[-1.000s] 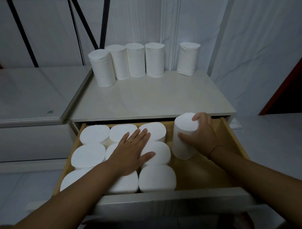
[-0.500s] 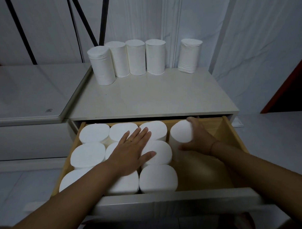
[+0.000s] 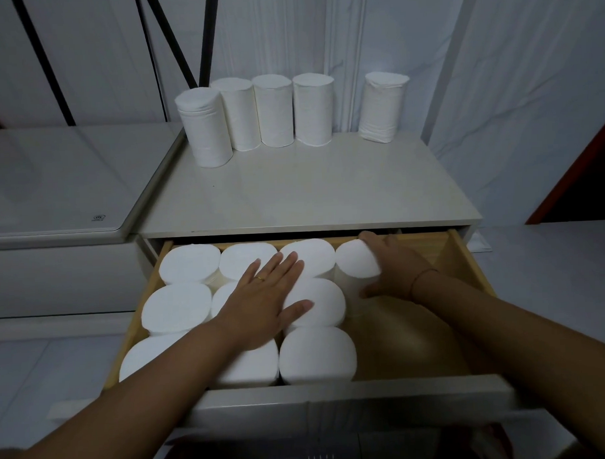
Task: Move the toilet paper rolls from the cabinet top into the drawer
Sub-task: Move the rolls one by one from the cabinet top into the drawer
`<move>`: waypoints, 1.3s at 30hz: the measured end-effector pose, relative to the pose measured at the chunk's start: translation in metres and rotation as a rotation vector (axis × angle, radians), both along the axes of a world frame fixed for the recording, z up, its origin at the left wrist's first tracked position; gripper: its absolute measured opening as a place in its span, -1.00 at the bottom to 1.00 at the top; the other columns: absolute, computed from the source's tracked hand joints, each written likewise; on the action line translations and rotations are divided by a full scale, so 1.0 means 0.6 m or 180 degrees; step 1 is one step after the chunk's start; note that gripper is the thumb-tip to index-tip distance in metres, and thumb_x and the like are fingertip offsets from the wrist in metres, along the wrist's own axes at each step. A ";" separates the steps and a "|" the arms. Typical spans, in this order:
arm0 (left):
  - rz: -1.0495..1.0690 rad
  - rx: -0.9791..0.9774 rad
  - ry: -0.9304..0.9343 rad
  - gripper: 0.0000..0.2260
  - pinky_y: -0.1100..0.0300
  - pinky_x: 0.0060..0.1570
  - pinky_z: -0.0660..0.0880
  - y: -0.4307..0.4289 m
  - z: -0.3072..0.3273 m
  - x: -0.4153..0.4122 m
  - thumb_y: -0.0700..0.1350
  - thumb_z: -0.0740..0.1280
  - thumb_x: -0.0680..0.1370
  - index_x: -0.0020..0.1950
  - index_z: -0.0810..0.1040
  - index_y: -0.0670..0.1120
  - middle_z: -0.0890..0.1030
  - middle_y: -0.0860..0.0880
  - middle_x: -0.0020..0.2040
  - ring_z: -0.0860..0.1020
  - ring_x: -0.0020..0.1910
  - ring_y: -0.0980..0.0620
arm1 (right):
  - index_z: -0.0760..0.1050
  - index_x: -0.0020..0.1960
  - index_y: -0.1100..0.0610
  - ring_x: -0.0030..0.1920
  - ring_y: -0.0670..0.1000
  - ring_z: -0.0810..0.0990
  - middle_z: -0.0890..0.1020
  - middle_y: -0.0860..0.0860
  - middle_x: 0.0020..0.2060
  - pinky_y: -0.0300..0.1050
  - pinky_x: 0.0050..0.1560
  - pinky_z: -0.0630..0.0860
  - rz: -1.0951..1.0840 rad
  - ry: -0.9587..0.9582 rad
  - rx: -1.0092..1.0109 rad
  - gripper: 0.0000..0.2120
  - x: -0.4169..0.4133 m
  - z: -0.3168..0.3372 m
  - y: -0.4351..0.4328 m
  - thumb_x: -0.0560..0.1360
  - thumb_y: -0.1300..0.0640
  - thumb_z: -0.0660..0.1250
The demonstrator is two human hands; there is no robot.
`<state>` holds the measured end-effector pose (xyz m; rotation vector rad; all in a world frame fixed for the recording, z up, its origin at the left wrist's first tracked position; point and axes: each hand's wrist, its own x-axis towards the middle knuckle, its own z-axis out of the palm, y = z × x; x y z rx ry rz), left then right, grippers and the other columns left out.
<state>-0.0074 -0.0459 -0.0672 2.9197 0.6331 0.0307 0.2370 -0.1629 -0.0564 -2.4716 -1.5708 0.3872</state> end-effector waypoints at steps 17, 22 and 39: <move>0.0009 -0.0054 0.0013 -0.27 0.13 0.45 -0.35 0.002 0.002 0.002 0.38 -0.27 0.45 0.56 -0.17 0.06 -0.20 0.11 0.55 -0.30 0.50 0.16 | 0.12 0.45 0.02 0.29 0.20 0.33 0.27 0.15 0.33 0.11 0.25 0.40 -0.0272 -0.0606 -0.0008 -0.16 -0.026 0.026 -0.001 0.34 -0.44 0.19; 0.0073 -0.0180 -0.0215 -0.26 0.16 0.45 -0.34 0.010 0.020 0.011 0.39 -0.22 0.45 0.56 -0.13 0.07 -0.16 0.12 0.56 -0.28 0.50 0.18 | 0.37 0.22 0.10 0.10 0.11 0.46 0.44 0.10 0.12 -0.01 0.06 0.48 -0.0433 -0.0238 0.0857 -0.44 -0.015 0.075 0.019 0.44 -0.30 0.19; -0.0245 0.0047 -0.0427 -0.35 0.18 0.45 -0.36 0.055 0.073 0.102 0.39 -0.25 0.49 0.52 -0.24 0.15 -0.21 0.17 0.55 -0.33 0.48 0.22 | 0.00 0.50 0.16 0.43 0.12 0.21 0.18 0.15 0.44 -0.02 0.42 0.16 -0.1315 0.1102 0.2373 -0.05 0.228 0.135 0.234 0.34 -0.10 0.48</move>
